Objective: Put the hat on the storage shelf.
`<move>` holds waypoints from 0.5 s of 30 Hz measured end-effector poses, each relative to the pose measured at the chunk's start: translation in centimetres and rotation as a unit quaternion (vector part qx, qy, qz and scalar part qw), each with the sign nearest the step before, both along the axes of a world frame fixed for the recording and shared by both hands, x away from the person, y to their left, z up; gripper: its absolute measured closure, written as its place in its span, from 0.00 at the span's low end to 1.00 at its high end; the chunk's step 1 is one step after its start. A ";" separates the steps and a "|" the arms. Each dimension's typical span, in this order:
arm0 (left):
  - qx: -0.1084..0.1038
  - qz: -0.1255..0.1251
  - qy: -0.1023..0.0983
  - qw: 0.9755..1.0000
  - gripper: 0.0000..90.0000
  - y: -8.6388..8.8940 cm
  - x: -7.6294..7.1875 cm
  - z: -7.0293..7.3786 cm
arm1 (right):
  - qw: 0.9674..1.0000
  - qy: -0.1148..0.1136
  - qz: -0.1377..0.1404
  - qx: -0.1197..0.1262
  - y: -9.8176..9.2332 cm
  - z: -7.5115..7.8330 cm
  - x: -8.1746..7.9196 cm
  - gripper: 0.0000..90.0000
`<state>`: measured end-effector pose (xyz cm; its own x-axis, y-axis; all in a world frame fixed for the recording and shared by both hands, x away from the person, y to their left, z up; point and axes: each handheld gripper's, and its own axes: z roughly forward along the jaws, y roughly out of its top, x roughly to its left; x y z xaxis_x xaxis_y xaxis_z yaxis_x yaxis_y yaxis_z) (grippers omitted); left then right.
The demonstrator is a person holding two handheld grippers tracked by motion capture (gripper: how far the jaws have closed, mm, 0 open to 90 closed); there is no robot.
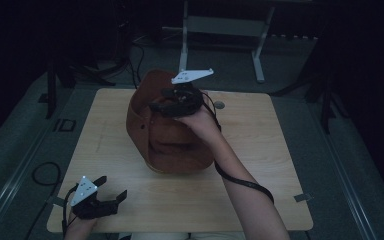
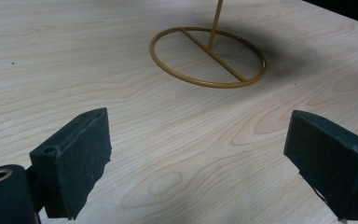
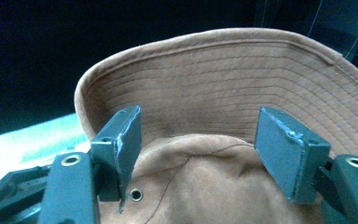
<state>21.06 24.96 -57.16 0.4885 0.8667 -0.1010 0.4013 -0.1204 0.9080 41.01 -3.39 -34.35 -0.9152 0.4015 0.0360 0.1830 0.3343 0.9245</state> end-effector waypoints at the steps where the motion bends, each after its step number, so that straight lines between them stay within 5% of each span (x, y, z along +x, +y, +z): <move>1: 0.000 0.001 -0.001 1.000 0.09 0.0 0.0 0.0 | 1.000 0.000 0.000 0.000 -0.2 -0.1 0.0 0.32; 9: 0.001 0.001 -0.003 1.000 0.09 -0.1 0.0 -0.1 | 1.000 0.022 0.004 0.008 -2.5 -0.6 -0.4 0.17; 15: 0.007 -0.001 0.000 1.000 0.09 -0.4 0.2 -0.4 | 1.000 0.016 0.004 -0.003 -4.0 -1.2 -1.0 0.17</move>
